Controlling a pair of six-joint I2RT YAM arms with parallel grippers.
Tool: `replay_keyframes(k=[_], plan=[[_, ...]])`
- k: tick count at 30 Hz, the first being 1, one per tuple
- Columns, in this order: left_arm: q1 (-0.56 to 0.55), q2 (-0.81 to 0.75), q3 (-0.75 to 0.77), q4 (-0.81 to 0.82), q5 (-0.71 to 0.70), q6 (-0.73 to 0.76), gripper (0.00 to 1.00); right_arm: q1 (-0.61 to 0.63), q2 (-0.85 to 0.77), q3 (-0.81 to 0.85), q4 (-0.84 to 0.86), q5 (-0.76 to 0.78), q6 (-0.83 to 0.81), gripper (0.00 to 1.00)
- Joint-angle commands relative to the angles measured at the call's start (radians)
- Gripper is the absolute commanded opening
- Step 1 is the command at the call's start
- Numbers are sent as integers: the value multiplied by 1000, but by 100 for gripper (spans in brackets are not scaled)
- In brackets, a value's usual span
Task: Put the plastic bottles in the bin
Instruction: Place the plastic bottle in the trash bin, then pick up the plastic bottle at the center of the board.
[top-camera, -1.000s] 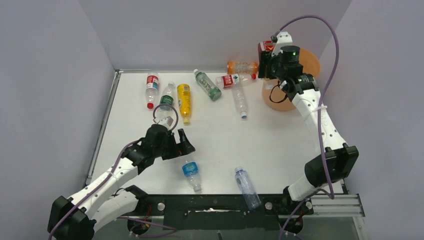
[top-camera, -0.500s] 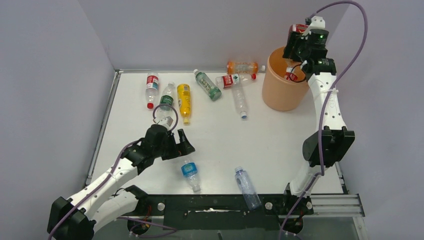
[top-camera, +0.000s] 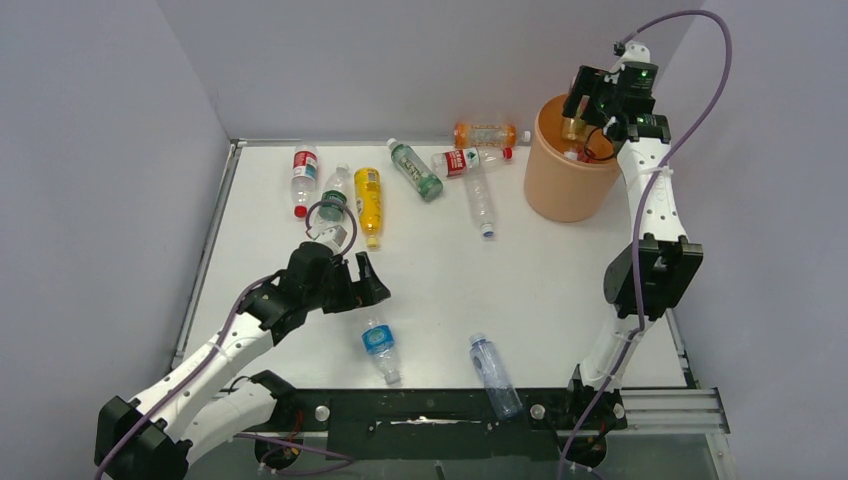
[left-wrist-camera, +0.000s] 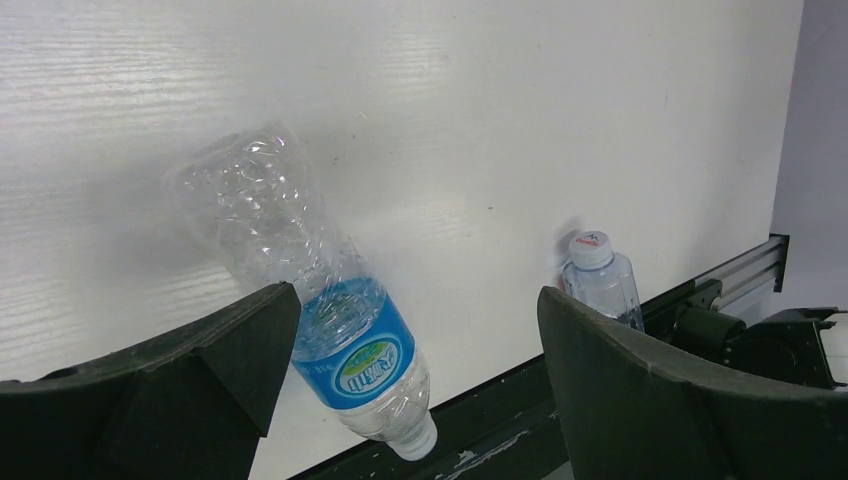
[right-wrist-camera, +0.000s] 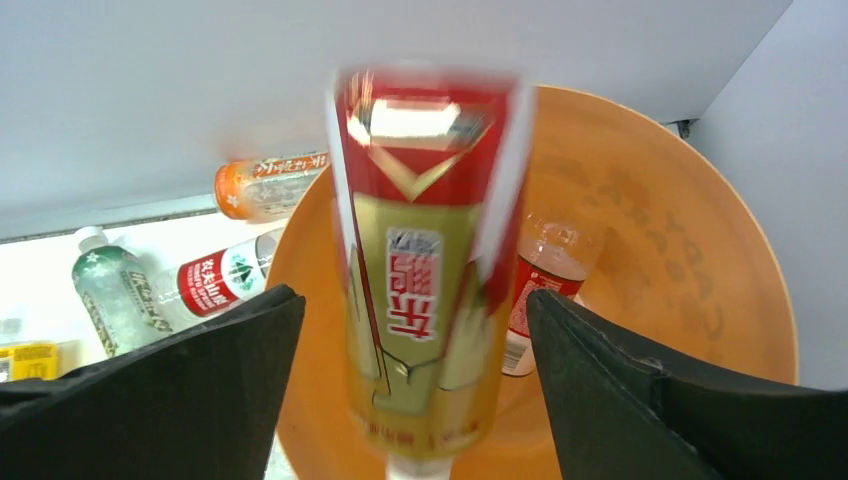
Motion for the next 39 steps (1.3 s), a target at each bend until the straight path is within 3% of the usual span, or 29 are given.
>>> replay_keyframes(k=[1, 3, 9, 19, 29, 39], plan=[[-6, 8, 56, 20, 18, 21, 91, -7, -57, 51, 28, -53, 19, 91], [-5, 13, 57, 22, 21, 22, 91, -5, -76, 52, 18, -65, 15, 97], [-6, 19, 80, 3, 19, 29, 91, 11, -170, -2, -42, -108, 11, 99], [-7, 112, 155, -40, 18, 69, 91, 198, -496, -379, -110, -146, -39, 99], [-21, 142, 199, -18, 8, 60, 91, 278, -822, -812, -160, -173, 63, 99], [-26, 82, 186, -6, 7, 23, 91, 325, -1009, -1128, -170, -236, 163, 99]])
